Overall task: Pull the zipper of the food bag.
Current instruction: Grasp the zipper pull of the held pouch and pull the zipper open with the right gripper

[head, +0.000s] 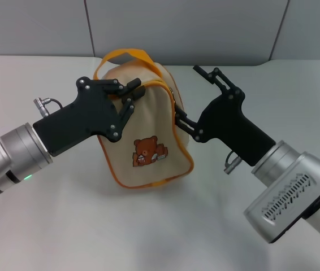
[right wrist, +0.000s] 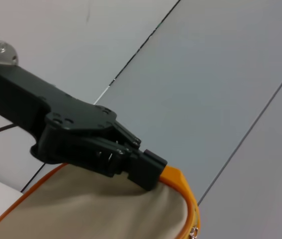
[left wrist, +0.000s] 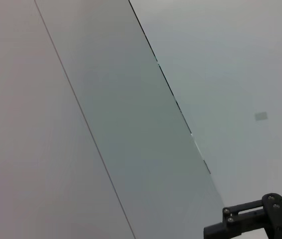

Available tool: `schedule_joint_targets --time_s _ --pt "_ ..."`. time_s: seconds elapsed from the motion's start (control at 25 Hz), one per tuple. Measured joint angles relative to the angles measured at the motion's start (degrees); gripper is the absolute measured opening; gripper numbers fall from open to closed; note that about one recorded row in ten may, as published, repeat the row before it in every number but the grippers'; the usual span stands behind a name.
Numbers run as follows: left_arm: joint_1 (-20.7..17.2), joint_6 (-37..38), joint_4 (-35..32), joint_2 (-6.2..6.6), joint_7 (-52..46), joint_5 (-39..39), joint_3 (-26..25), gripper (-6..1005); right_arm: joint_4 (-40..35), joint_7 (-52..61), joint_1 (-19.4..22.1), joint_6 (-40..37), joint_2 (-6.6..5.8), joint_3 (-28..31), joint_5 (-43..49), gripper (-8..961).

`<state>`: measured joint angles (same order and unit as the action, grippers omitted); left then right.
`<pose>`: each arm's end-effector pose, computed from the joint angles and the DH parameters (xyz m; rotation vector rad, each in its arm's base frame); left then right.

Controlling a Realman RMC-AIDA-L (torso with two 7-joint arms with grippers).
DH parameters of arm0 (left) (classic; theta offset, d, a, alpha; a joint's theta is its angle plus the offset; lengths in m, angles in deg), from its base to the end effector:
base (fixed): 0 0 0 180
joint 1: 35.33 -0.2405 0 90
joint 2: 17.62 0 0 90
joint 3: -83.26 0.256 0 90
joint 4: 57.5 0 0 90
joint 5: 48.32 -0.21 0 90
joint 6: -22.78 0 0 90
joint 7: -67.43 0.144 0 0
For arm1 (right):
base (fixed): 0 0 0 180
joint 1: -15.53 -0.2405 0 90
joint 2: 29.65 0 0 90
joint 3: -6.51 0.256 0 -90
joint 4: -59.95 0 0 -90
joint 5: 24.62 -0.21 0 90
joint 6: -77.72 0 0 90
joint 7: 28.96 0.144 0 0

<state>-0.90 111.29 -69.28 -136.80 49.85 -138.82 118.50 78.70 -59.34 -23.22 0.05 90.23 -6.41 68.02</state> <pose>-0.2354 0.3336 -0.0287 -2.2524 0.2488 -0.9132 0.2080 0.3186 -0.0974 -1.9746 -0.3842 0.6299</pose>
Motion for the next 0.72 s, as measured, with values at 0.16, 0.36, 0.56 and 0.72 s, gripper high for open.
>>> schedule_joint_targets --time_s 0.16,0.36,0.56,0.72 --pt "0.02 0.00 0.00 0.00 0.00 0.00 0.00 61 0.04 0.40 -0.45 0.78 0.00 0.09 0.00 811" --pt "0.02 0.00 0.00 0.00 0.00 0.00 0.01 59 0.15 0.41 -0.57 0.91 0.00 -0.34 0.31 501" --pt "0.02 0.00 0.00 0.00 0.00 -0.01 0.01 58 0.09 0.21 -0.49 0.91 0.00 0.10 3.16 356" --pt "0.02 0.02 0.00 0.00 0.00 -0.02 0.01 58 0.11 -0.14 -0.52 0.92 0.00 0.10 3.23 271"
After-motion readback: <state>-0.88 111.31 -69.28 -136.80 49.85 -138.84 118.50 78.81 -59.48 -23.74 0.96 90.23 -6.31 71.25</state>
